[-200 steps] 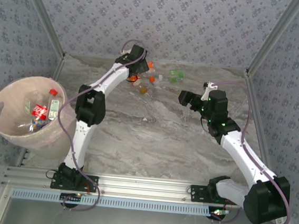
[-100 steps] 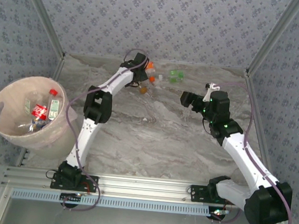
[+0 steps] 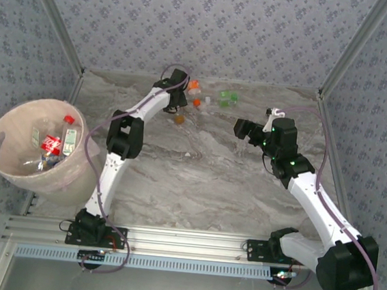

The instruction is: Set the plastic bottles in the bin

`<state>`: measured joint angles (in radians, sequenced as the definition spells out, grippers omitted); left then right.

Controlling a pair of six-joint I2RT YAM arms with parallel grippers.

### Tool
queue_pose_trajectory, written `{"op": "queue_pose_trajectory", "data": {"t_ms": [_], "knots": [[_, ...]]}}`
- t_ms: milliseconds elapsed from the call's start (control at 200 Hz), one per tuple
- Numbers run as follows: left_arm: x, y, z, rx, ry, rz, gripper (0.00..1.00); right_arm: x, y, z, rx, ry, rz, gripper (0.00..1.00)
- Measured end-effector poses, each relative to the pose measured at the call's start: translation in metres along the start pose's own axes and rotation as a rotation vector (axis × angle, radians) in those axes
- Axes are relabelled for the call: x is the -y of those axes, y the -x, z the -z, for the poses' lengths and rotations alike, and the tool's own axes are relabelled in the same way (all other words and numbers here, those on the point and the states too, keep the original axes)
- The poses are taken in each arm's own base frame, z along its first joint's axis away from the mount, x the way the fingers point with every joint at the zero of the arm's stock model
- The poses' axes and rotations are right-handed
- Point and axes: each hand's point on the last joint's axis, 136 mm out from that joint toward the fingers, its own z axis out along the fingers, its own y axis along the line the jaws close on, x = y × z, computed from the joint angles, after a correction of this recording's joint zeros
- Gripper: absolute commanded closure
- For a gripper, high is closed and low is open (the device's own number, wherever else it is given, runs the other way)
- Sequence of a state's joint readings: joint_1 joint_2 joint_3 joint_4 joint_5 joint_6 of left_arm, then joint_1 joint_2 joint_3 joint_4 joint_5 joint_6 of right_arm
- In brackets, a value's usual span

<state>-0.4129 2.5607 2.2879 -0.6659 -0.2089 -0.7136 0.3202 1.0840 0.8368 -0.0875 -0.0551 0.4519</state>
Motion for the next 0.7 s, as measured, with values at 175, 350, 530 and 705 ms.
{"op": "queue_pose_trajectory", "data": {"t_ms": [175,350,530,705], "knots": [[-0.002,-0.008,0.027,0.017,-0.035,-0.045,0.48,0.0,0.0,0.0,0.001,0.0,0.0,0.0],[0.006,0.005,0.076,0.089,-0.133,-0.038,0.48,-0.003,0.003,0.0,0.013,0.013,0.009,0.0],[0.014,0.021,0.123,0.169,-0.241,-0.016,0.48,-0.014,0.008,0.0,0.03,0.067,0.044,0.0],[0.016,0.031,0.163,0.229,-0.32,-0.002,0.49,-0.035,0.005,0.001,0.031,0.139,0.1,0.0]]}}
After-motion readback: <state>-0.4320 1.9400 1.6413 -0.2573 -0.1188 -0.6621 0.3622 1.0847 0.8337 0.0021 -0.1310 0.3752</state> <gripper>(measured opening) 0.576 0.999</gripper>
